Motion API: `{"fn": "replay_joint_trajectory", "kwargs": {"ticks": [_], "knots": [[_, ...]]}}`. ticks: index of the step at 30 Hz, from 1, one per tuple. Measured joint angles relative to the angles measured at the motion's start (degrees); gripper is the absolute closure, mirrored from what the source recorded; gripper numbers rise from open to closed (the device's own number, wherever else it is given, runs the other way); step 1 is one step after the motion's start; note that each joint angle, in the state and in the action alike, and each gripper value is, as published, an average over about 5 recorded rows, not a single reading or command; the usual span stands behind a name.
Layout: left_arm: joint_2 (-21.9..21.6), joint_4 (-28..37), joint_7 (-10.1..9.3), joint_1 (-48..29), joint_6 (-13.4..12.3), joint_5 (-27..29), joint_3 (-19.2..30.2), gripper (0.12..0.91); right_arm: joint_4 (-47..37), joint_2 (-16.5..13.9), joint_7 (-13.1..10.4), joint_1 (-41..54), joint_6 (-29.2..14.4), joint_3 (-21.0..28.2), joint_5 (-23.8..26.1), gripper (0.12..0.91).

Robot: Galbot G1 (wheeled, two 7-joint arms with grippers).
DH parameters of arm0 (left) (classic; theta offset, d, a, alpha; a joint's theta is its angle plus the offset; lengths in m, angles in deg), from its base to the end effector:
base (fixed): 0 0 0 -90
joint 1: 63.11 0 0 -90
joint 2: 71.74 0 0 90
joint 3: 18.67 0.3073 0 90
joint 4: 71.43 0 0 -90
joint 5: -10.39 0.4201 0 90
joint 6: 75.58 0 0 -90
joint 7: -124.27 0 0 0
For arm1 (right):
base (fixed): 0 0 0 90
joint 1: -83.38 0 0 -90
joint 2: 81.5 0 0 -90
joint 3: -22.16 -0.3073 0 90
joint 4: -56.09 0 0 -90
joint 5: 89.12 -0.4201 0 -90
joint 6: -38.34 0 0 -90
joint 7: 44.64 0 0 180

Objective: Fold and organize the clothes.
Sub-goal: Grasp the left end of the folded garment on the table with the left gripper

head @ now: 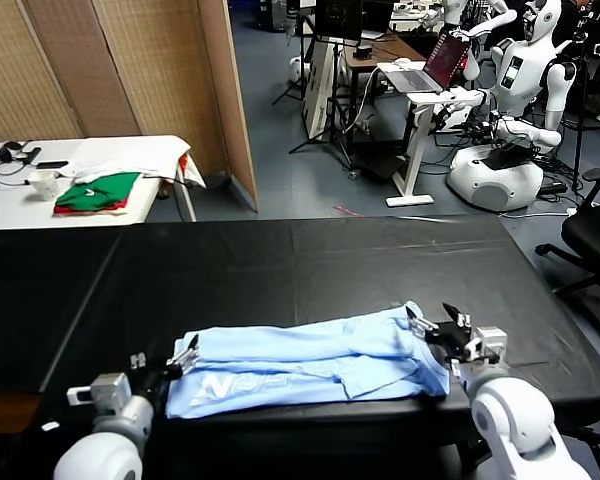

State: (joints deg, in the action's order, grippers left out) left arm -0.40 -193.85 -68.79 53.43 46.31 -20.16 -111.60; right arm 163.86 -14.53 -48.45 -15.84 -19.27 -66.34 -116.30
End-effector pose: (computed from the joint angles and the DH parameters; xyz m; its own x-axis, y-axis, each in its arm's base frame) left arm 0.2847 0.0434 -0.2226 -0.8802 0.0062 0.4746 -0.0529 0.9924 -0.1111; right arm 0.3677 -0.0604 -0.2308 -0.8930 -0.1054 0.4375 -0.0928 0.9944 0.0503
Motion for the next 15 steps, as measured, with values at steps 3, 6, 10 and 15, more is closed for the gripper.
{"fn": "replay_joint_trajectory", "kwargs": {"ticks": [3,6,10,15], "knots": [[0.0,1.4,0.08,-0.9,0.1,0.1,0.3,0.123,-1.3,0.2,0.2,0.7,-0.1,0.6,0.2,0.118],[-0.1,2.4,0.39,-1.4,0.0,0.3,0.3,0.123,-2.2,0.5,0.4,1.2,-0.3,1.1,0.7,0.119],[-0.1,3.7,1.25,-1.9,-0.3,0.4,0.4,0.123,-2.9,1.1,0.6,1.6,-0.6,1.4,1.2,0.163],[0.0,4.8,2.17,-2.3,-0.4,1.1,0.5,0.147,-2.4,1.9,0.4,1.3,-0.8,1.0,1.6,0.391]]}}
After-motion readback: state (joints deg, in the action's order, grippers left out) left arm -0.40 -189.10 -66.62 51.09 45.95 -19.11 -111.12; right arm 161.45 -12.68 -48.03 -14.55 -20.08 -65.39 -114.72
